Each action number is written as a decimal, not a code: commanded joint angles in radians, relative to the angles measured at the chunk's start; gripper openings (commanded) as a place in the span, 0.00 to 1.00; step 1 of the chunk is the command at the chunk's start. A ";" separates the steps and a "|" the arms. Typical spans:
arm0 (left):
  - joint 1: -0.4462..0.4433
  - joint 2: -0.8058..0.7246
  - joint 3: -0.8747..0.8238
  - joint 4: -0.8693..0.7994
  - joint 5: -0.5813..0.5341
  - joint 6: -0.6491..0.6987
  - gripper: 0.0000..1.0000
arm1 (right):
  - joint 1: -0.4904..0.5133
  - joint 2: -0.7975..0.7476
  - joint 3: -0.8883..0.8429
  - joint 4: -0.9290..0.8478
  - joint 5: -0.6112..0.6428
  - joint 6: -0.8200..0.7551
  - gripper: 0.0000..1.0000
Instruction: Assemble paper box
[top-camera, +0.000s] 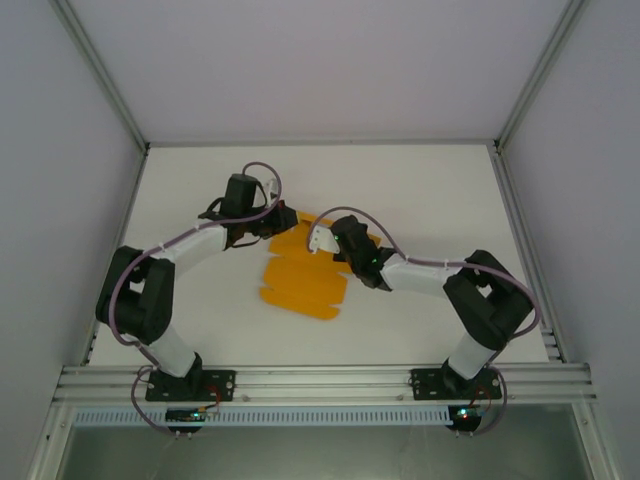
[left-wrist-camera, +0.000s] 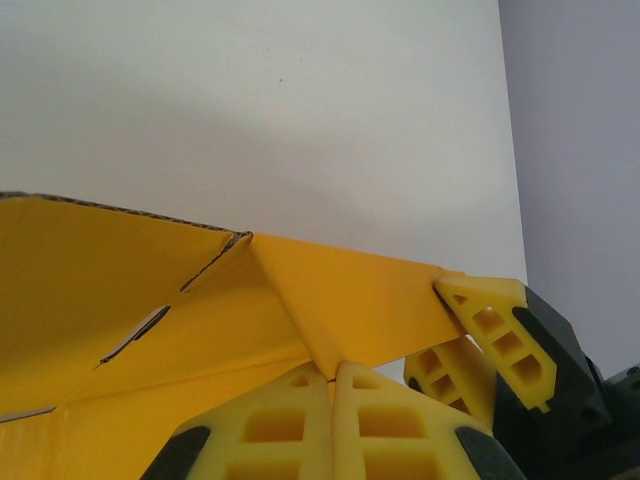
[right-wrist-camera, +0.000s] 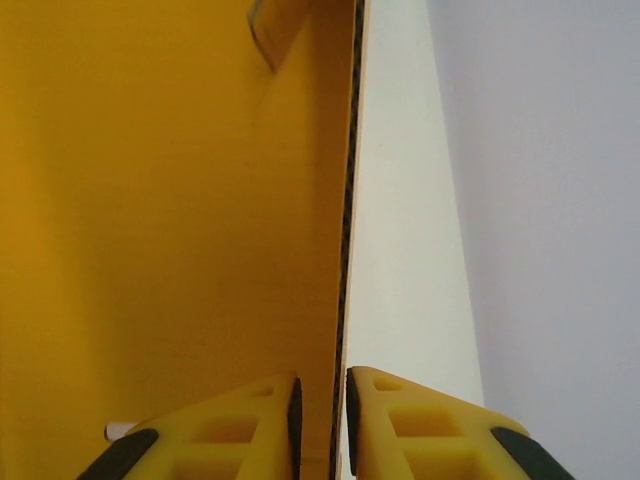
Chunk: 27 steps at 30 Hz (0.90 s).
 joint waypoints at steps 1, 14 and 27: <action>-0.001 -0.037 -0.005 -0.025 -0.020 0.029 0.00 | -0.012 -0.022 0.001 -0.079 -0.003 0.036 0.20; 0.004 -0.187 -0.025 -0.149 -0.179 0.169 1.00 | -0.014 -0.022 0.003 0.045 0.067 -0.004 0.00; 0.164 -0.318 -0.283 -0.191 -0.374 0.240 1.00 | -0.022 -0.121 -0.037 0.035 0.022 0.025 0.00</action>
